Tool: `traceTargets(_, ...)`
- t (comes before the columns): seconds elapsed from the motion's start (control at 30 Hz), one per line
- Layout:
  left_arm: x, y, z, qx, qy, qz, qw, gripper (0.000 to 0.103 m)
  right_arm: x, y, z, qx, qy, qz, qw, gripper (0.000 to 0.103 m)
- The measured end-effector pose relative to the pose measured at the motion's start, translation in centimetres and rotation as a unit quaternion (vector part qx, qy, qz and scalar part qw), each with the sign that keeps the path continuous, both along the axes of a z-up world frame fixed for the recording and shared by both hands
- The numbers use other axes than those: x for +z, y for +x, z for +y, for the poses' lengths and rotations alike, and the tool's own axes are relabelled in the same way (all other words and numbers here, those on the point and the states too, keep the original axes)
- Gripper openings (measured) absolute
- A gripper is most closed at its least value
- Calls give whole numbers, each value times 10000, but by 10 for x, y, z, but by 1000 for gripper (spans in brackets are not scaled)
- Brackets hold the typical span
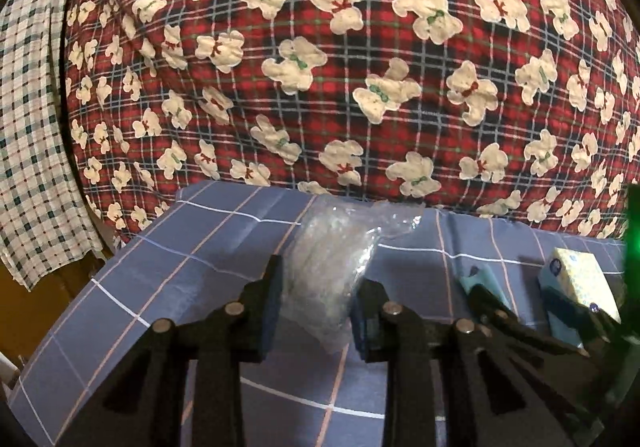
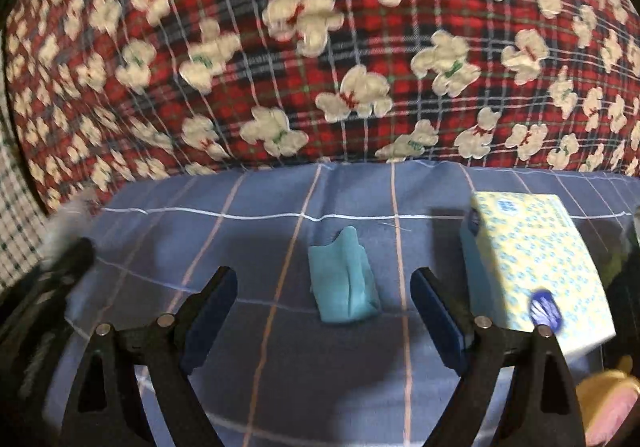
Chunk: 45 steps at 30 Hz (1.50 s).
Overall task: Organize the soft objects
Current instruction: 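Grasp the clear plastic bag with the left gripper while the right grasps the teal cloth, then carry the plastic bag and teal cloth over the metal basin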
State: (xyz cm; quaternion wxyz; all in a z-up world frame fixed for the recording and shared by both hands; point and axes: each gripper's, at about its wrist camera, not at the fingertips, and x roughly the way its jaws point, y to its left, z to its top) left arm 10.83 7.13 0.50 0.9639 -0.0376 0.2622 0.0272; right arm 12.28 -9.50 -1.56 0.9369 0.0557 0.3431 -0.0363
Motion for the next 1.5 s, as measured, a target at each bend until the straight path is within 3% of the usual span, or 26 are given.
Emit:
traceTargets(0.17, 0, 1, 1, 49, 34, 43, 10000, 29, -19, 33, -4, -44, -99, 562, 9984, 73)
traceTargets(0.27, 0, 1, 1, 52, 30, 61, 10000, 29, -32, 46, -11, -138, 1, 928, 9956, 60)
traceTargets(0.3, -1, 1, 2, 50, 23, 68, 10000, 29, -35, 48, -14, -171, 92, 1036, 9944, 52)
traceTargets(0.43, -3, 2, 0, 36, 32, 105, 9999, 29, -33, 47, -12, -277, -110, 1082, 9937, 32)
traceTargets(0.57, -4, 2, 0, 3, -10, 140, 9999, 29, -32, 44, -15, -202, -147, 1077, 9939, 22)
traceTargets(0.67, -4, 1, -3, -35, -20, 135, 9999, 29, -30, 34, -16, -113, -14, 976, 9952, 21)
traceTargets(0.97, -4, -15, -12, -194, -135, 10, 9997, 29, 2, -37, 2, 284, -280, -164, 9991, 21)
traceTargets(1.3, -15, -54, -36, -570, -289, 50, 9979, 29, 20, -98, -15, 466, -295, -713, 9959, 22)
traceTargets(1.5, -16, -69, -48, -691, -347, 25, 9970, 29, 22, -126, -27, 532, -394, -816, 9945, 21)
